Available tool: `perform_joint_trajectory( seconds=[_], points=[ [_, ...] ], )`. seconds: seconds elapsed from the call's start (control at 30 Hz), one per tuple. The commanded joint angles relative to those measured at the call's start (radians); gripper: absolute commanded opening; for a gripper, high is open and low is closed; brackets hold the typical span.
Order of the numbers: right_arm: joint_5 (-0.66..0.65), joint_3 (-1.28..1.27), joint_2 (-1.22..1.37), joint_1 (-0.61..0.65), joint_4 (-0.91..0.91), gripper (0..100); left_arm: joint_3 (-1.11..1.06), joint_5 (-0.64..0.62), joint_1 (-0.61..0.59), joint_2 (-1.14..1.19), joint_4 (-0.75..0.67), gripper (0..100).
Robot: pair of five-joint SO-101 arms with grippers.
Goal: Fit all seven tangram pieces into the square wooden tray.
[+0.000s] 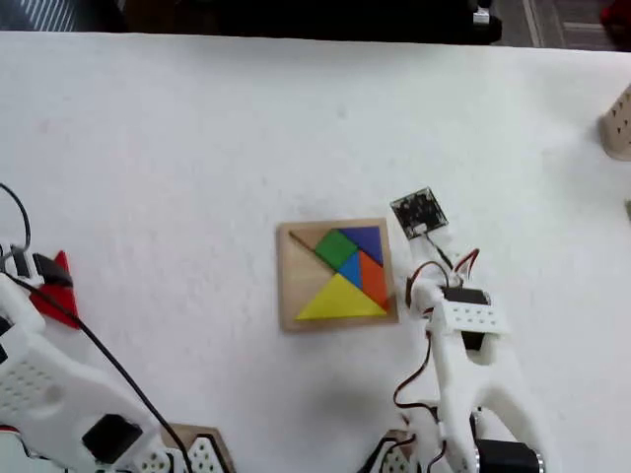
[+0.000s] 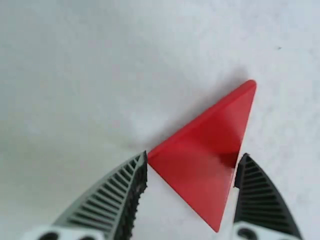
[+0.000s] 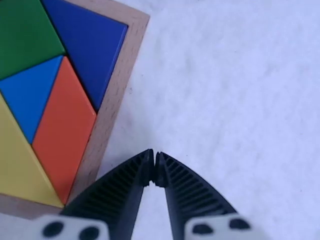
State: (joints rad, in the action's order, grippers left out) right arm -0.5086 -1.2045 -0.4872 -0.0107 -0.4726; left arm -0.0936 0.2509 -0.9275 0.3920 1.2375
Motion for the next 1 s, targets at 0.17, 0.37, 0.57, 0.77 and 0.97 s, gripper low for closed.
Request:
perform_joint_trajectory(
  seconds=[0.17, 0.37, 0.57, 0.77, 0.97],
  points=[
    [-0.015, 0.005, -0.033, 0.008, -0.001, 1.8, 0.003, 0.041, 0.028, 0.042, -0.107, 29],
    [-0.015, 0.005, -0.033, 0.008, -0.001, 1.8, -0.008, 0.043, 0.031, 0.087, -0.124, 28],
    [-0.015, 0.005, -0.033, 0.008, -0.001, 1.8, 0.002, 0.043, 0.031, 0.15, -0.126, 28],
    [-0.015, 0.005, -0.033, 0.008, -0.001, 1.8, 0.003, 0.043, 0.044, 0.154, -0.123, 16],
    [-0.015, 0.005, -0.033, 0.008, -0.002, 1.8, 0.003, 0.041, 0.087, 0.153, -0.117, 5]
  ],
)
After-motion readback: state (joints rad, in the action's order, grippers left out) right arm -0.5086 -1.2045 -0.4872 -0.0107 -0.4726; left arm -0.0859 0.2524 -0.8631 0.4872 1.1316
